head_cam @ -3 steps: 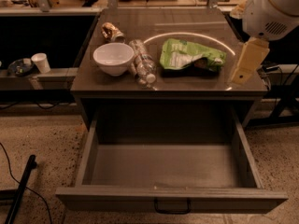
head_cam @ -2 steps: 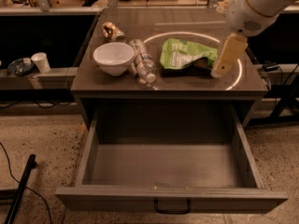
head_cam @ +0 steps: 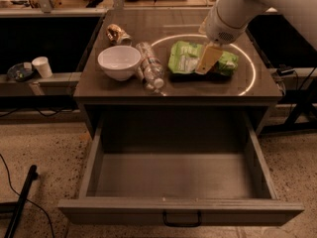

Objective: Place green rice chip bag into top drawer

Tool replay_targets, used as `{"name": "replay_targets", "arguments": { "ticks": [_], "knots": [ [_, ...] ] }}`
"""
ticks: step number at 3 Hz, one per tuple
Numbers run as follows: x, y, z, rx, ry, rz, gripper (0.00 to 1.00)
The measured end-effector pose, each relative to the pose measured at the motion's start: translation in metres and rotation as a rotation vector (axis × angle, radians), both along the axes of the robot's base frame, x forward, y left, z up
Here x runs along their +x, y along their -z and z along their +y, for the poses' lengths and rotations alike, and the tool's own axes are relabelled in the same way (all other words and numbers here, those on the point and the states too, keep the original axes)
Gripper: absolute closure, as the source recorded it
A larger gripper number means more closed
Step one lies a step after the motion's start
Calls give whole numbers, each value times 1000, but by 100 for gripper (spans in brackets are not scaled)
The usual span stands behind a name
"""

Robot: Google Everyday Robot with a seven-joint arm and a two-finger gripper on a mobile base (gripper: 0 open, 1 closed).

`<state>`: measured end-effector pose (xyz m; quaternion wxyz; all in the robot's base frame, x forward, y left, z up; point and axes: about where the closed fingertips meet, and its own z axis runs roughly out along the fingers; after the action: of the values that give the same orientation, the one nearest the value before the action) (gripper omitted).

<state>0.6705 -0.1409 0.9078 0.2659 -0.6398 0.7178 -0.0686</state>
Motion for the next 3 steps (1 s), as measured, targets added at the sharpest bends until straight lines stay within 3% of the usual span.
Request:
{"name": "replay_targets", "arguments": {
  "ticks": [2,3],
  "knots": [
    [26,54,2,-45,22,46,26],
    [24,60,1,-50,20,30,53]
  ]
}}
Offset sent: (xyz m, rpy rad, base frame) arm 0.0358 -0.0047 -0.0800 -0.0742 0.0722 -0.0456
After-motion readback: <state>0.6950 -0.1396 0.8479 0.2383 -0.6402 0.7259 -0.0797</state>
